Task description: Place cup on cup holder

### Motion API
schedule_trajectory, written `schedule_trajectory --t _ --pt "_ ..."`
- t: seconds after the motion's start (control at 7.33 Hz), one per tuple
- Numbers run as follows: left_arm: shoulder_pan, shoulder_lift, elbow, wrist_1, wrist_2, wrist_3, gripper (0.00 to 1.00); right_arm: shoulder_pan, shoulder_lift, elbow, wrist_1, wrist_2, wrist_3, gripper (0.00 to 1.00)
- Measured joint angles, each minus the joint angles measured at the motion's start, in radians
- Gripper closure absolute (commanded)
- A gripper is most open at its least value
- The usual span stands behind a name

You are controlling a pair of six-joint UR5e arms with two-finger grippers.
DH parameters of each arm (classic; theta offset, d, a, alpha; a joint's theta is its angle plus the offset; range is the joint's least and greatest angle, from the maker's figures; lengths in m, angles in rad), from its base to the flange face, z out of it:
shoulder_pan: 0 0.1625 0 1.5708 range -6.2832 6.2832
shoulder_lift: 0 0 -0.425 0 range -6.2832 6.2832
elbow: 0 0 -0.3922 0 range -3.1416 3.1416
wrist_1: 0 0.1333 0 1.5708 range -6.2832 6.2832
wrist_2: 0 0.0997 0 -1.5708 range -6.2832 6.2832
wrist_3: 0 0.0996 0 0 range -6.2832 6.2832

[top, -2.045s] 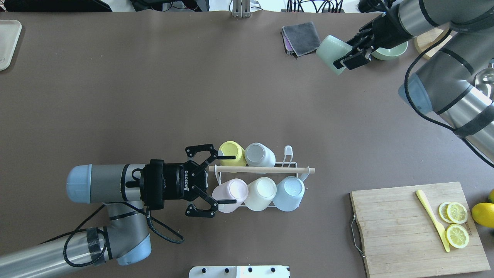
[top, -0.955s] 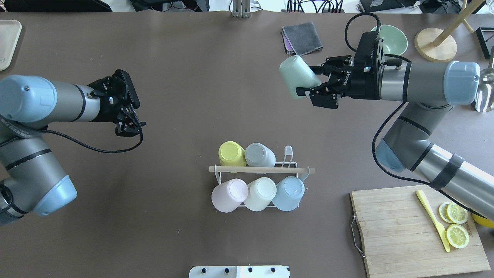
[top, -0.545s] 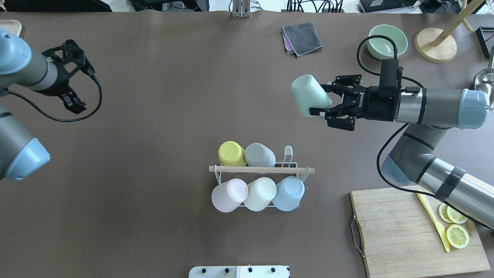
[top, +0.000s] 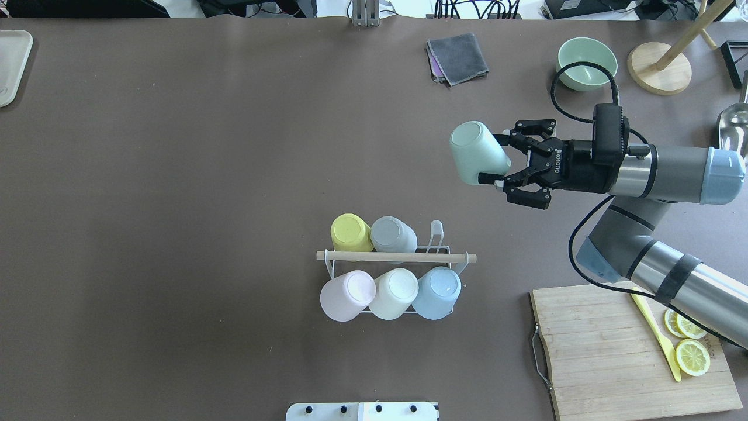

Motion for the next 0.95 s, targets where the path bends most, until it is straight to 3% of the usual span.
schedule_trajectory --t 0.55,0.95 --pt "-0.317 0.196 0.004 0.005 -0.177 0.004 0.01 -0.052 0.025 -0.016 0.012 -0.009 -0.115 0.43" --pt "-0.349 0.222 0.007 0.001 -0.197 0.003 0.01 -0.078 0.039 -0.015 0.021 -0.010 -0.133 0.41"
